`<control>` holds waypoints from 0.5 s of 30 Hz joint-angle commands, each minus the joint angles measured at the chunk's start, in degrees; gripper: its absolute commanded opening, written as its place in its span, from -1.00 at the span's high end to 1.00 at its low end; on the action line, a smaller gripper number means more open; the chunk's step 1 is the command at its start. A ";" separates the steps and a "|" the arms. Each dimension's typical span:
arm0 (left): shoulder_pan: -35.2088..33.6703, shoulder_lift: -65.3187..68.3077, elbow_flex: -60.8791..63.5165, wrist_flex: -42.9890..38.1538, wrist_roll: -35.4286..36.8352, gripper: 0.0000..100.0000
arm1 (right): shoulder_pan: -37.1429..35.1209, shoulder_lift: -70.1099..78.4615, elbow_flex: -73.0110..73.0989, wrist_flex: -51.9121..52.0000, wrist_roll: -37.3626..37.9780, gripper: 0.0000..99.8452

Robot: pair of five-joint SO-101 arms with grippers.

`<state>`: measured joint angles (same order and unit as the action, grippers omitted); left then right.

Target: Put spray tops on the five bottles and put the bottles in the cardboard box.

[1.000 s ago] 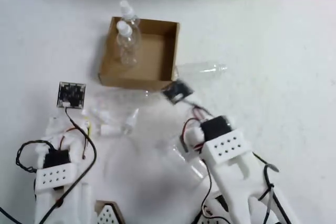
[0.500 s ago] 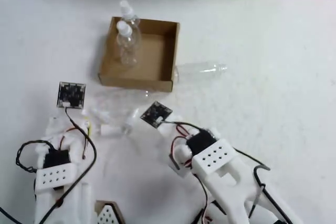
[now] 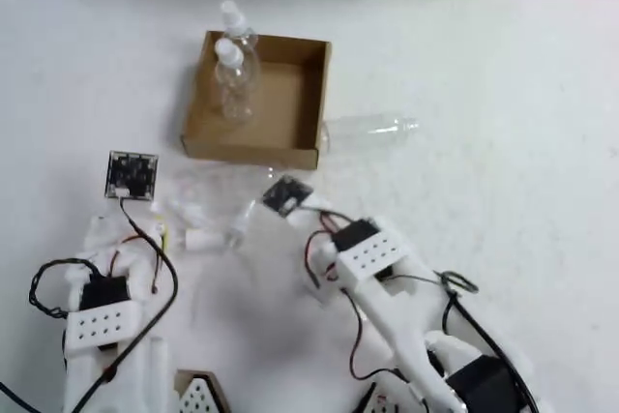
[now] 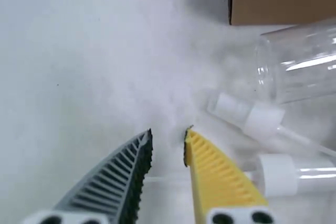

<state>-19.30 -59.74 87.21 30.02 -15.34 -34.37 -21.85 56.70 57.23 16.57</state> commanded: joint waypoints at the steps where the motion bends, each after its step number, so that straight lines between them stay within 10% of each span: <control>1: 0.31 -1.19 -0.62 -1.58 -0.70 0.77 | 5.32 -0.66 -4.13 -0.22 -1.23 0.90; 15: 0.31 -1.19 -0.62 -1.58 -0.70 0.77 | 17.19 6.64 -12.40 -3.74 -28.22 0.87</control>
<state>-19.30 -59.74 87.21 30.02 -15.34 -17.67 -19.82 49.14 54.77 -9.19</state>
